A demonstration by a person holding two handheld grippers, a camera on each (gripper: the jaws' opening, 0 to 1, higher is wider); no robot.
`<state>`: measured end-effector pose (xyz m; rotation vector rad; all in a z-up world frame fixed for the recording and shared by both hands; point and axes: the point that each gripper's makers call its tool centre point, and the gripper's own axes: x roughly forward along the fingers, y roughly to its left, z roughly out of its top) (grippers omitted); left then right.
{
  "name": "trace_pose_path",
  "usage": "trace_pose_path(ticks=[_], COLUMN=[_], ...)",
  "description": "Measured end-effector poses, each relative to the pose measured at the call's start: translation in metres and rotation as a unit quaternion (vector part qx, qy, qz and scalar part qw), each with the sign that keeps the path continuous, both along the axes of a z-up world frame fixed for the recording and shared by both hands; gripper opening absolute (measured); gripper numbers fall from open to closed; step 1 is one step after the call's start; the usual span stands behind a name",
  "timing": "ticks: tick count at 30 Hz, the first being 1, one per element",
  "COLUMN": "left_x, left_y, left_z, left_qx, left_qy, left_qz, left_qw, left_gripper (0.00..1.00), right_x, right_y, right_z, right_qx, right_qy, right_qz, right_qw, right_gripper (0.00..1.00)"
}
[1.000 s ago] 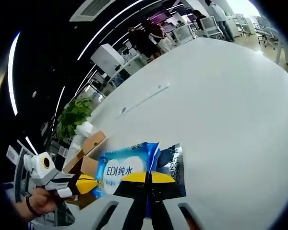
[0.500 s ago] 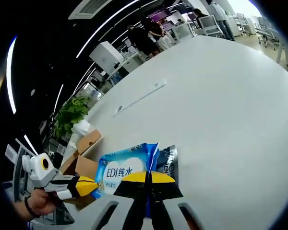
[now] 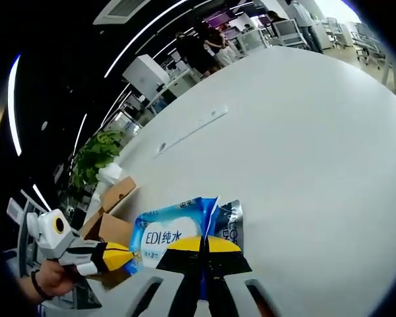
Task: Operate the shoe box by opening the lid, removing the specified soft item, and placing it in the target area until the item is outside and the box remains undamaged.
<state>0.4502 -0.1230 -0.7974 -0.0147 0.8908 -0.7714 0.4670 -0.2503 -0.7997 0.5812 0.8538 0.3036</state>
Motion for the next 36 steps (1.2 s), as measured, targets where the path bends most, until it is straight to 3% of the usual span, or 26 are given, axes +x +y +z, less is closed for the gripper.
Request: trace_pose_path(ticks=[11, 36], left_x=[0.004, 0.003], left_y=[-0.001, 0.003], left_z=[-0.01, -0.008], left_qx=[0.033, 0.038], left_qy=[-0.008, -0.009], left_qz=[-0.016, -0.015], left_qw=[0.9993, 0.9991], left_gripper=[0.0, 0.01], right_x=[-0.001, 0.003], right_y=[-0.001, -0.005], right_z=[-0.009, -0.01], right_qx=[-0.001, -0.027], right_qy=[0.009, -0.001], right_qz=[0.0, 0.009], right_qw=[1.0, 0.9996], right_gripper=[0.0, 0.0])
